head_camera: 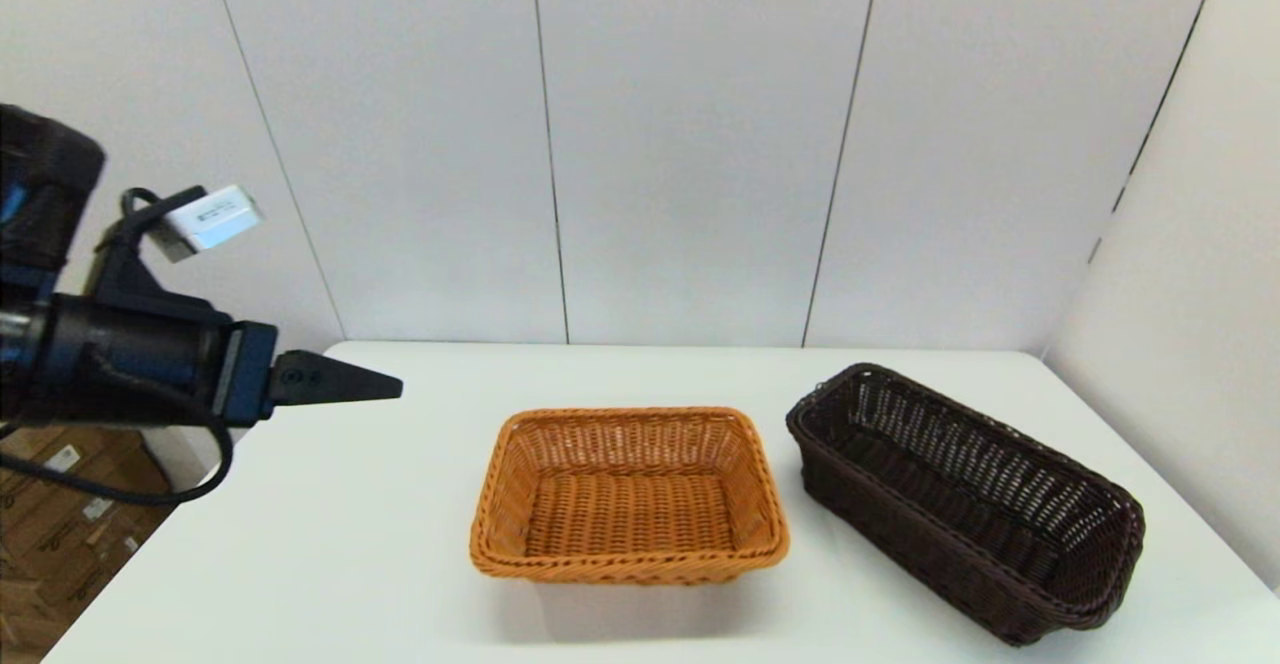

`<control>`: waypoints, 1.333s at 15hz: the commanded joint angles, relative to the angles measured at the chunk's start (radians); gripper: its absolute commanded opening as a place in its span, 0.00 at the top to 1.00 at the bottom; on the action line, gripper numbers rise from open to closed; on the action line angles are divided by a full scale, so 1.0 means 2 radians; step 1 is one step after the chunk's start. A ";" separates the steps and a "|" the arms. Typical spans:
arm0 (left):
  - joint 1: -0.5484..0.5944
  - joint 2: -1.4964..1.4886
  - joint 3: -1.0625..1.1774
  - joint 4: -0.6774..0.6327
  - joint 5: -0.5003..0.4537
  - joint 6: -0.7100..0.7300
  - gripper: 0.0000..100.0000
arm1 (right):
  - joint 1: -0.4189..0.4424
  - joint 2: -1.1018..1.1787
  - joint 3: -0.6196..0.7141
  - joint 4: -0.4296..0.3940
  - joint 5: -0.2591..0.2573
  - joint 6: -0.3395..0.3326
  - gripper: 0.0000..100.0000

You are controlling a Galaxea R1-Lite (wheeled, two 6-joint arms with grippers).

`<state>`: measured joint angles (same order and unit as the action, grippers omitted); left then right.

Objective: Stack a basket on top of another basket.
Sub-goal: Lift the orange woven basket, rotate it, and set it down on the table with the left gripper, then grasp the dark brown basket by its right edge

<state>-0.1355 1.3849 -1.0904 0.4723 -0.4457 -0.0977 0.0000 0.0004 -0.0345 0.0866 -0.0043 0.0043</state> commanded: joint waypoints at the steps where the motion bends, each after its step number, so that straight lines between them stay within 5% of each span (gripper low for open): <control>1: 0.024 -0.211 0.137 -0.064 0.000 0.019 0.00 | 0.000 0.000 0.000 0.000 0.000 0.000 0.00; 7: 0.082 -0.360 0.185 -0.065 0.013 0.021 0.00 | 0.000 0.000 0.000 0.000 0.000 0.000 0.00; 10: 0.083 -0.472 0.282 -0.078 0.011 0.021 0.00 | 0.000 0.000 0.000 0.000 0.000 0.000 0.00; 13: 0.083 -0.530 0.350 -0.159 0.014 0.032 0.00 | 0.000 0.000 0.000 0.000 0.000 0.000 0.00; 20: 0.075 -0.636 0.445 -0.164 0.039 0.041 0.00 | 0.000 0.000 0.000 0.000 0.000 0.000 0.00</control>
<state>0.0245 0.2023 -0.2557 0.1451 -0.3945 -0.0177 0.0000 0.0004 -0.0345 0.0870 -0.0047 0.0047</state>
